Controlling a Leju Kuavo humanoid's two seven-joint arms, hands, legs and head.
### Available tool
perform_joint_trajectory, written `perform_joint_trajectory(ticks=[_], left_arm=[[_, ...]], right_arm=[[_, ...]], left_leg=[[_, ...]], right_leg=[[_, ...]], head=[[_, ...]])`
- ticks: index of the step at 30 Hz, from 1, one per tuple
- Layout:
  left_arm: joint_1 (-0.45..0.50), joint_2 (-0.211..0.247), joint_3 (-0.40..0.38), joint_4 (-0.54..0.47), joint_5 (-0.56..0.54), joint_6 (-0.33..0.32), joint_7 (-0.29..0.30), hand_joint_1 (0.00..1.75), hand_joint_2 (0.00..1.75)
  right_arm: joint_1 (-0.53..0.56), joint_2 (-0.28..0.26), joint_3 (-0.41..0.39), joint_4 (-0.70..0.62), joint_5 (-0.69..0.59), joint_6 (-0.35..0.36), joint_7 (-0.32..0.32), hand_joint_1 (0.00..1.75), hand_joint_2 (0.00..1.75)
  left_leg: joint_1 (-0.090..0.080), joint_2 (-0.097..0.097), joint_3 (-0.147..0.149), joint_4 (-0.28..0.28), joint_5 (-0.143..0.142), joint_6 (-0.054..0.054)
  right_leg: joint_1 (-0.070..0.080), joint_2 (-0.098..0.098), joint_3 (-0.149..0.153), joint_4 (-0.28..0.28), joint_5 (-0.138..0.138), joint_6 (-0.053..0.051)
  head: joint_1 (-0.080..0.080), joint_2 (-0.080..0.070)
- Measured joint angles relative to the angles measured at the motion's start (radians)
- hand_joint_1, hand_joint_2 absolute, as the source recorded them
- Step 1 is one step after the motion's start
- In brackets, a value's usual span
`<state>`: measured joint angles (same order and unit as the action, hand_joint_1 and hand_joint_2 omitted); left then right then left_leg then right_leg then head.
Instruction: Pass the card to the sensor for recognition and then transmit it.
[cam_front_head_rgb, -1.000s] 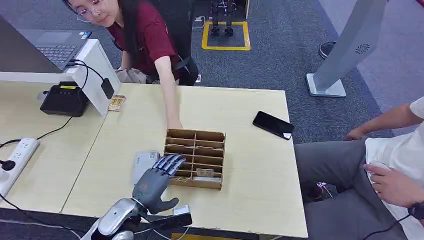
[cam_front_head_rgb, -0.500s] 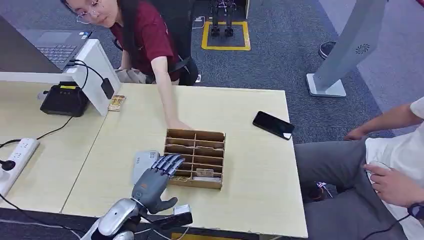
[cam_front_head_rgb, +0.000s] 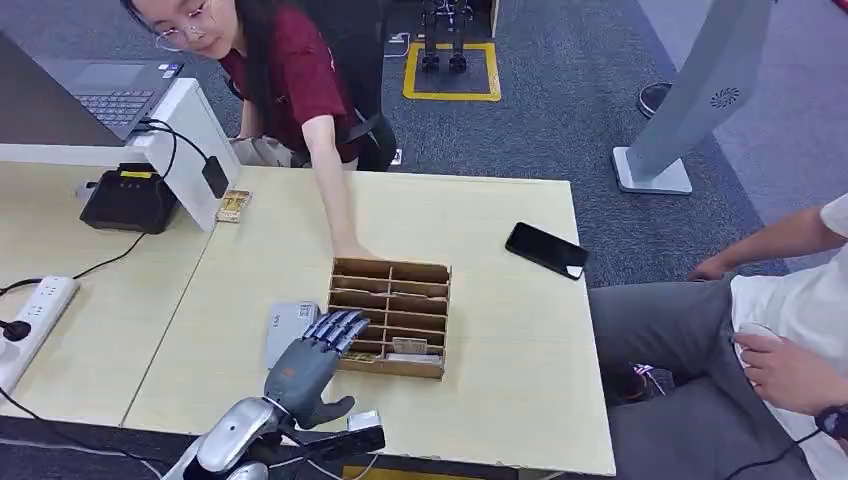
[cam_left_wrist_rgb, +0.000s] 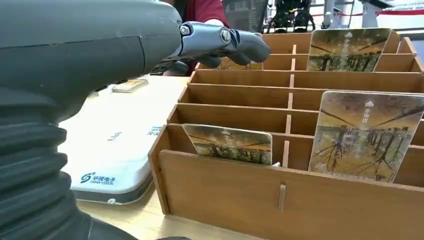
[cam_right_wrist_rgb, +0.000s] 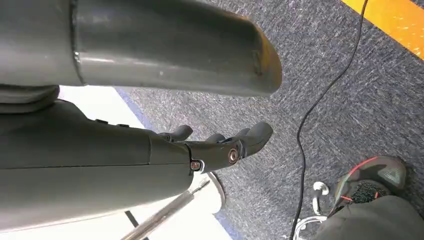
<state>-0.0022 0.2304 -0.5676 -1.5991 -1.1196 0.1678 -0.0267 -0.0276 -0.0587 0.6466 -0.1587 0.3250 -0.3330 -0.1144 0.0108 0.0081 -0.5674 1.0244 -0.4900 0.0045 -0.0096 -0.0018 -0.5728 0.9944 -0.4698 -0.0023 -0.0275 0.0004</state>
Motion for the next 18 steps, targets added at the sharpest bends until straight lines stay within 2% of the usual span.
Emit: perform_joint_trajectory(ticks=[15,16,17,18], left_arm=[[0.0,-0.004,0.0,0.008,0.0,0.0,0.0,0.0,1.75],[0.0,-0.005,0.0,0.008,0.0,0.0,0.0,0.58,1.75],[0.0,-0.005,0.0,0.01,0.0,0.0,0.0,1.75,1.75],[0.0,-0.005,0.0,0.011,0.0,0.0,0.0,1.75,1.75]], right_arm=[[0.0,0.0,0.0,0.0,0.0,0.0,0.0,0.0,0.0],[0.0,0.0,0.0,0.0,0.0,0.0,0.0,0.0,0.0],[0.0,0.0,0.0,0.0,0.0,0.0,0.0,0.0,0.0],[0.0,0.0,0.0,0.0,0.0,0.0,0.0,0.0,0.0]], left_leg=[[0.0,0.0,0.0,0.0,0.0,0.0],[0.0,0.0,0.0,0.0,0.0,0.0],[0.0,0.0,0.0,0.0,0.0,0.0],[0.0,0.0,0.0,0.0,0.0,0.0]], right_leg=[[0.0,0.0,0.0,0.0,0.0,0.0],[0.0,0.0,0.0,0.0,0.0,0.0],[0.0,0.0,0.0,0.0,0.0,0.0],[0.0,0.0,0.0,0.0,0.0,0.0]], head=[[0.0,0.0],[0.0,0.0],[0.0,0.0],[0.0,0.0]])
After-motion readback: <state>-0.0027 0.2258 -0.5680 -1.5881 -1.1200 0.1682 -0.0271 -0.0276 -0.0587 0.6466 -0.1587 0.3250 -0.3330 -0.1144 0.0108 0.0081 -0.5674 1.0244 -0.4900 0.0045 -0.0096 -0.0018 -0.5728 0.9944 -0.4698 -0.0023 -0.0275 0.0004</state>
